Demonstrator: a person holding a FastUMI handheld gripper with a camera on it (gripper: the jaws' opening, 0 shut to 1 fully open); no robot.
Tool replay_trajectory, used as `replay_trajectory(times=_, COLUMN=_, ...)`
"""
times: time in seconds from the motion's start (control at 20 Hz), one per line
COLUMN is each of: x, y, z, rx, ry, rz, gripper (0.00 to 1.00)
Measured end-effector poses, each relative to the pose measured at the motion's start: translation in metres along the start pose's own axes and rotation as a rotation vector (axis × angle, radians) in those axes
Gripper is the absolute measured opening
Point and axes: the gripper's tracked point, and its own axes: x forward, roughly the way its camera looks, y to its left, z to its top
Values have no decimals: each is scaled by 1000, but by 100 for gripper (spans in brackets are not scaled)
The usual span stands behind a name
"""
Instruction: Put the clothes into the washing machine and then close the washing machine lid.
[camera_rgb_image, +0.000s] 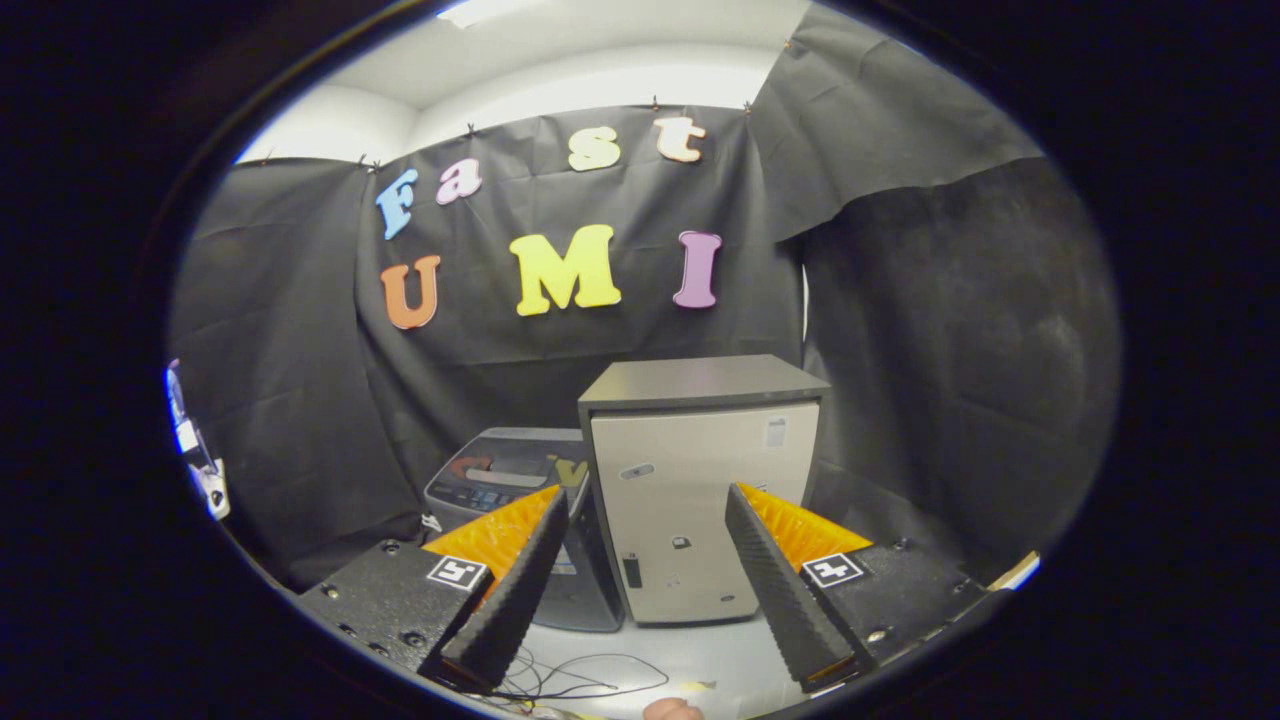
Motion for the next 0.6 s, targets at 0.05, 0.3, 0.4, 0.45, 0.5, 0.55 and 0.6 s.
replay_trajectory(times=0.05, x=1, y=1, z=1, rx=-2, ry=-2, rz=3, gripper=100)
replay_trajectory(times=0.3, x=4, y=-4, z=4, rx=-8, ry=-12, rz=7, gripper=100)
replay_trajectory(times=0.4, x=5, y=-6, z=4, rx=-9, ry=-9, rz=4, gripper=100)
replay_trajectory(times=0.45, x=5, y=-7, z=5, rx=-10, ry=-11, rz=0, gripper=100)
replay_trajectory(times=0.5, x=3, y=-7, z=6, rx=-11, ry=-14, rz=-2, gripper=100)
replay_trajectory(times=0.55, x=4, y=-7, z=6, rx=-11, ry=-13, rz=-2, gripper=100)
replay_trajectory(times=0.6, x=4, y=-6, z=4, rx=-11, ry=-10, rz=-1, gripper=100)
